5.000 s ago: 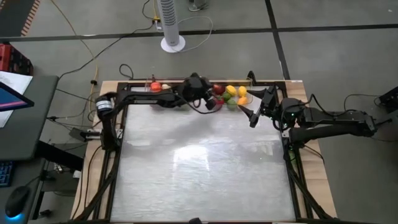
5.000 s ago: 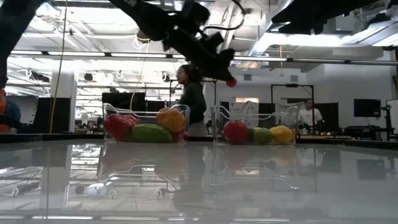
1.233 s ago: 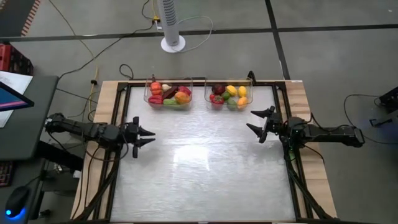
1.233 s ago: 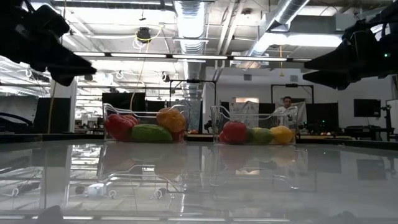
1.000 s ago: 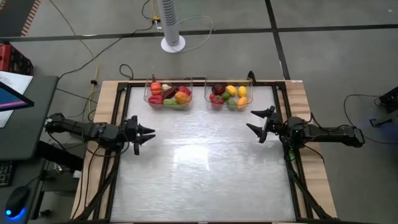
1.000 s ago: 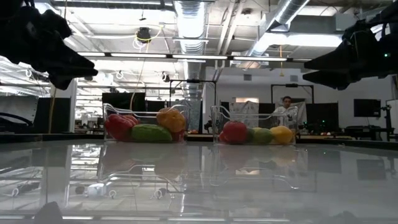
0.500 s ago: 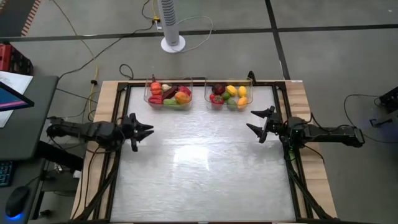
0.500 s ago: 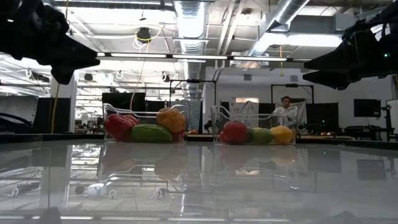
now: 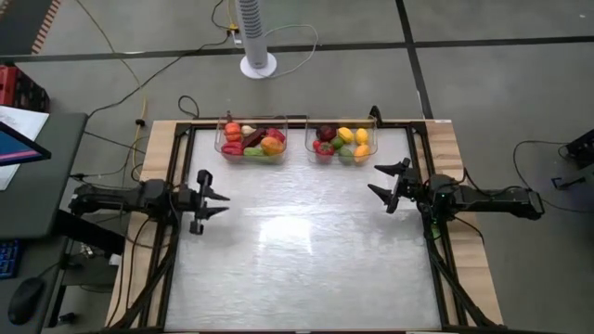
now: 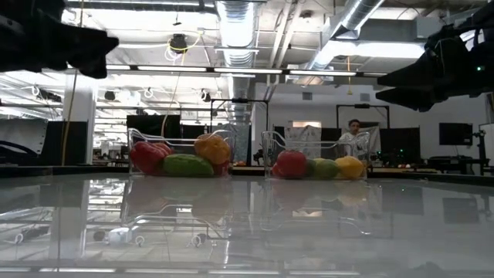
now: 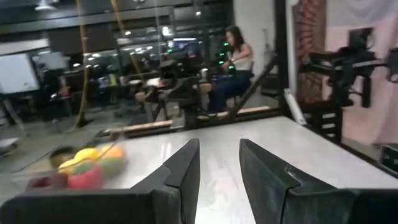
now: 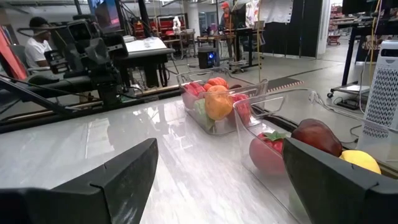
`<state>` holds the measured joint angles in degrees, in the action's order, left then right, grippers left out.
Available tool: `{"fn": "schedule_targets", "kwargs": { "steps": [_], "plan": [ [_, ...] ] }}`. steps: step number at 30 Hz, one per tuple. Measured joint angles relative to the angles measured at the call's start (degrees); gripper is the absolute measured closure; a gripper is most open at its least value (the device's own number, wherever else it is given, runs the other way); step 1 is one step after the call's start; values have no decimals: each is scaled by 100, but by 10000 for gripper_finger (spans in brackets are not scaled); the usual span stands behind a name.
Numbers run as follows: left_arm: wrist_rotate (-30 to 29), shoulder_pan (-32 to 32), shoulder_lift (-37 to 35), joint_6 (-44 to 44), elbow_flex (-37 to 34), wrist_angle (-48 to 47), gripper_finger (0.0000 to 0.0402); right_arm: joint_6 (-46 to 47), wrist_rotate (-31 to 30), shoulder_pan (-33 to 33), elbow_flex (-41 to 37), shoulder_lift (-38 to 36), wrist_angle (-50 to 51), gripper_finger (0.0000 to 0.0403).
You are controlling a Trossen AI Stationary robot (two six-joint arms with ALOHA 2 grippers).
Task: Sort produce into baskets
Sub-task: Return to Home position
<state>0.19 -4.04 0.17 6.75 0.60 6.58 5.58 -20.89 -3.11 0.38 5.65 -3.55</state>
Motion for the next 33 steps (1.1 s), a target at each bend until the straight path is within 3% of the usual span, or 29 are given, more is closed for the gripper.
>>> {"fn": "schedule_targets", "kwargs": {
  "steps": [9,14,33],
  "plan": [
    [104,201,-6,13,-4,-533,301,-2,1,0,-2,0,0,35],
    [-345,360,-12,-185,-7,-430,301,-2,0,0,-2,0,0,35],
    [-357,405,-7,-180,-13,-438,302,-2,0,0,-2,-2,0,35]
  ]
}}
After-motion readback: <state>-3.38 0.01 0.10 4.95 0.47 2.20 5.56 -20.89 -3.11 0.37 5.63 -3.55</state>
